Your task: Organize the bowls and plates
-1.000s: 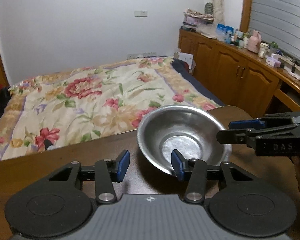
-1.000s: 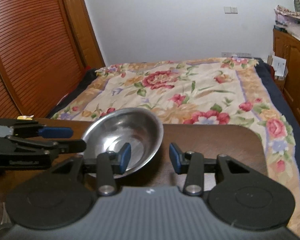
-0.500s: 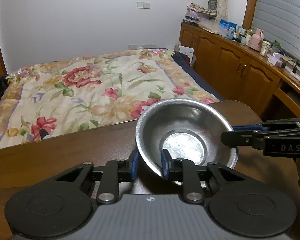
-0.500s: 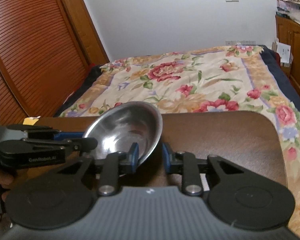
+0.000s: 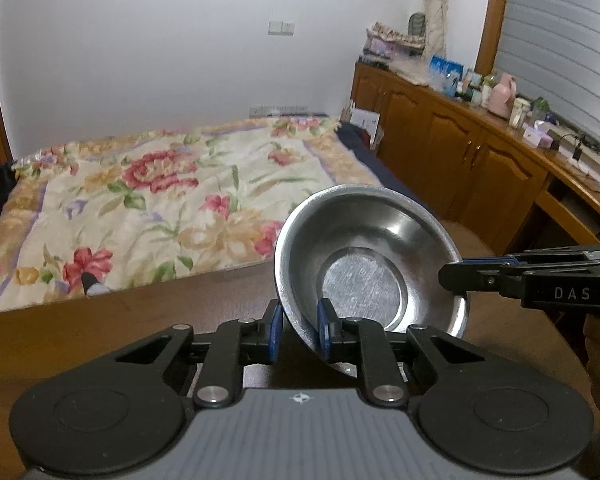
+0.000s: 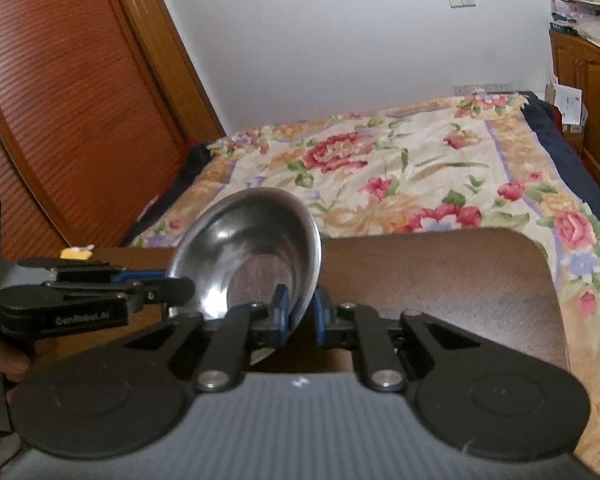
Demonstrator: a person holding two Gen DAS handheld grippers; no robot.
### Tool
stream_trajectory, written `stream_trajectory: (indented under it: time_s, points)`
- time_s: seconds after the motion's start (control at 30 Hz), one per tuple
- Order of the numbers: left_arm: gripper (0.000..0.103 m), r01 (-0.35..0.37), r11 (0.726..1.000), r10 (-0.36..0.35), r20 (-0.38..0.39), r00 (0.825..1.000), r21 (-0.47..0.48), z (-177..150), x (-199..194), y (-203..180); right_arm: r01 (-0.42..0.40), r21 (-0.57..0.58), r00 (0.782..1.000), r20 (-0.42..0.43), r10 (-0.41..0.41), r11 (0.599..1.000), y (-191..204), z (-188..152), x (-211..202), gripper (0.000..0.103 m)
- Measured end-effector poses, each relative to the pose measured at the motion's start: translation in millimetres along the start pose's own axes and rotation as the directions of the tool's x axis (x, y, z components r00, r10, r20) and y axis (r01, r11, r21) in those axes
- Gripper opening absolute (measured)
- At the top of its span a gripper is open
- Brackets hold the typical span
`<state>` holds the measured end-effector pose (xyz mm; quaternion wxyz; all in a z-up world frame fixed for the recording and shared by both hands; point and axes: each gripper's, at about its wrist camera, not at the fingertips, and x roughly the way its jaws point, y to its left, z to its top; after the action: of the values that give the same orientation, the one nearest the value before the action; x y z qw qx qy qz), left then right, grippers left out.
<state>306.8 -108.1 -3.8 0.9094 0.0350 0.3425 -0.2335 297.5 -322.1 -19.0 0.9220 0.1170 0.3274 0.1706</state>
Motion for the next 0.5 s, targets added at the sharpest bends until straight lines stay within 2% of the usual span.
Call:
stream_trajectory:
  time_s: [0.2,0.5]
  points:
    - [0.02,0.009,1.0,-0.011,0.078,0.997,0.027,8.1,-39.2,-13.6,-0.005,-0.013,0.998,0.07,0.006,1.0,12.0,8.5,-32.0,0.015]
    - [0.021,0.022,0.997,-0.033,0.152,0.988,0.071,7.0,-88.6,-34.0,0.019,-0.035,0.988,0.155,-0.013,0.999,29.5,11.5,-78.0,0.015]
